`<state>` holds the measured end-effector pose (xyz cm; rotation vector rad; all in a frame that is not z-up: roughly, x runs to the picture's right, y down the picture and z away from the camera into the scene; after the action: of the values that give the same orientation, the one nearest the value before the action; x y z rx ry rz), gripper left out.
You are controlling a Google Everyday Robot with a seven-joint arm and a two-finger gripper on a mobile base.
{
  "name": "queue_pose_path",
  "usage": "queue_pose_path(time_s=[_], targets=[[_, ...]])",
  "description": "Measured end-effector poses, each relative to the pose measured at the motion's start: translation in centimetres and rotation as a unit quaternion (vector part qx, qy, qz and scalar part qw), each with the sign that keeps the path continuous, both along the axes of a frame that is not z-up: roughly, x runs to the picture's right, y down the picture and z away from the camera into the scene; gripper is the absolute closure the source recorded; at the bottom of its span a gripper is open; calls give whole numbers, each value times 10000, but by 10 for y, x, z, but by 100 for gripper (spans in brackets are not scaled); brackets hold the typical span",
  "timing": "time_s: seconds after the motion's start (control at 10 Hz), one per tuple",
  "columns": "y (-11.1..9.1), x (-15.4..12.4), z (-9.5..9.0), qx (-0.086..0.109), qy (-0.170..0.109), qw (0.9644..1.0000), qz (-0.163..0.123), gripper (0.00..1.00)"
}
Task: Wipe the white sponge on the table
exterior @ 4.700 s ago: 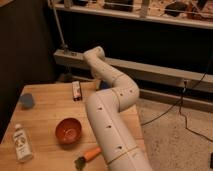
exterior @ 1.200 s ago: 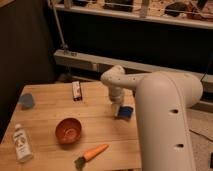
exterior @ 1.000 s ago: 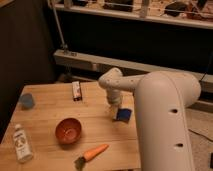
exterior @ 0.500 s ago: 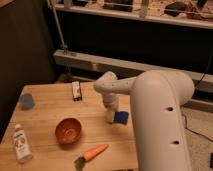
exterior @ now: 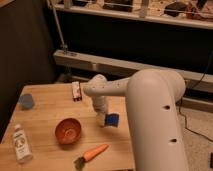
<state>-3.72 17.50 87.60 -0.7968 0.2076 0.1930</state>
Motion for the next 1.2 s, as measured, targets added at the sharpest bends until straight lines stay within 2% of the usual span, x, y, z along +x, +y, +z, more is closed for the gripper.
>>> queue_pose_path(time_s=[0.5,0.8,1.0,1.2], targets=[[1,-65,12,-65,-537,9985,-90,78],[-4,-90,24,-50,-716,9973,-146,78],[-10,-104,33,12,-801,9967,-107,78],[-28,-117,42,225,-871,9959,-32,78]])
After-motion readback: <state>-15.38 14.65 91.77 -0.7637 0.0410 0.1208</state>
